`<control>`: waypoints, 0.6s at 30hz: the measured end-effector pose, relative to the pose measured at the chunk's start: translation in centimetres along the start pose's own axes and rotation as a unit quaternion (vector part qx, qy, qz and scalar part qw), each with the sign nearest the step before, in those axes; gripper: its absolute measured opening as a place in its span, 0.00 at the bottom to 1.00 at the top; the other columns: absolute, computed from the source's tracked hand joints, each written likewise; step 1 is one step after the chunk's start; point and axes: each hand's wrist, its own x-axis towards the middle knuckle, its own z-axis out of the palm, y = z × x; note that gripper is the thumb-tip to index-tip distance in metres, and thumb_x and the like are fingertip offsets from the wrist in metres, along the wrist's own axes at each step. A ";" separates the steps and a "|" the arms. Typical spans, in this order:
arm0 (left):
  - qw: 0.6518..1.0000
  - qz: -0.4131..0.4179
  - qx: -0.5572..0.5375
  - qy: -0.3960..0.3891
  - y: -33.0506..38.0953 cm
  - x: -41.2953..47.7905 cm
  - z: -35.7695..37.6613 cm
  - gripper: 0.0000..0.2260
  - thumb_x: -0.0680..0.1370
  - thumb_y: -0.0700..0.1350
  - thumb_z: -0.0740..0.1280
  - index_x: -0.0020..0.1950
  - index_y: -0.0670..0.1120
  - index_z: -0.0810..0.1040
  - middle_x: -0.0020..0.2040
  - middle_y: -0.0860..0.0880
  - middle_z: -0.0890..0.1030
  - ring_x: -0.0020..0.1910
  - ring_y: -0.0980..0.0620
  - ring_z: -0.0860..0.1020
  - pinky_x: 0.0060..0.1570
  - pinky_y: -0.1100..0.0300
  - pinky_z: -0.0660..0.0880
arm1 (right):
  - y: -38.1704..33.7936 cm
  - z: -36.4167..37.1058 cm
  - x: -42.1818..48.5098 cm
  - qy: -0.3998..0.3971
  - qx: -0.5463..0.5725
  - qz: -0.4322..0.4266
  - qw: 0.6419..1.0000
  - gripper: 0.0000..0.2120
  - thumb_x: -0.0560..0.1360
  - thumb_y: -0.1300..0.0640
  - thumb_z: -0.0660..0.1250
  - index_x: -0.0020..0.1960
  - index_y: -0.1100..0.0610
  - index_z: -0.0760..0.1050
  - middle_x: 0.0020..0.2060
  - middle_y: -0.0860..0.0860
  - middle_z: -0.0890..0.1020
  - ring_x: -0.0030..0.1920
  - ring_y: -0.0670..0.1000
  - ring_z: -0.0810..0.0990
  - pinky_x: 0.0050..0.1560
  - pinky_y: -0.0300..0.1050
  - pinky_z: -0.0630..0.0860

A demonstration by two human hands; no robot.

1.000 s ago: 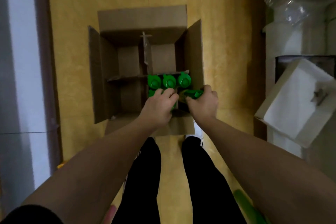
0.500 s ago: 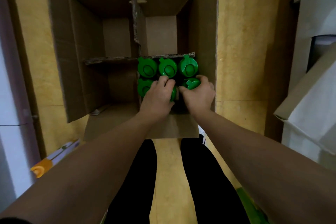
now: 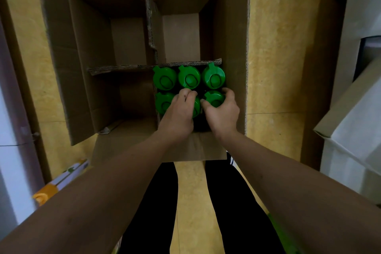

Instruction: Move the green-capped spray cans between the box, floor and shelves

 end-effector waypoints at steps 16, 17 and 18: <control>0.999 -0.005 0.036 0.023 0.0 0.0 0.1 0.33 0.75 0.36 0.72 0.77 0.43 0.63 0.71 0.44 0.65 0.69 0.44 0.68 0.63 0.53 0.69 | 0.8 -0.1 -0.1 0.021 0.054 0.011 0.998 0.21 0.74 0.57 0.70 0.67 0.54 0.75 0.58 0.54 0.81 0.59 0.55 0.79 0.64 0.53 0.75; 0.999 -0.004 0.036 0.017 0.0 0.0 -0.1 0.34 0.74 0.37 0.73 0.77 0.43 0.63 0.72 0.45 0.65 0.69 0.45 0.67 0.64 0.54 0.68 | 0.8 -0.1 -0.1 0.017 0.052 0.013 0.998 0.21 0.74 0.57 0.70 0.68 0.53 0.75 0.58 0.54 0.81 0.59 0.55 0.79 0.64 0.54 0.75; 0.999 -0.004 0.034 0.011 -0.1 -0.1 -0.3 0.34 0.74 0.38 0.73 0.78 0.44 0.63 0.73 0.46 0.65 0.70 0.45 0.66 0.65 0.54 0.67 | 0.8 -0.2 -0.1 0.014 0.051 0.015 0.999 0.22 0.75 0.57 0.70 0.68 0.53 0.74 0.58 0.54 0.81 0.59 0.55 0.79 0.64 0.54 0.75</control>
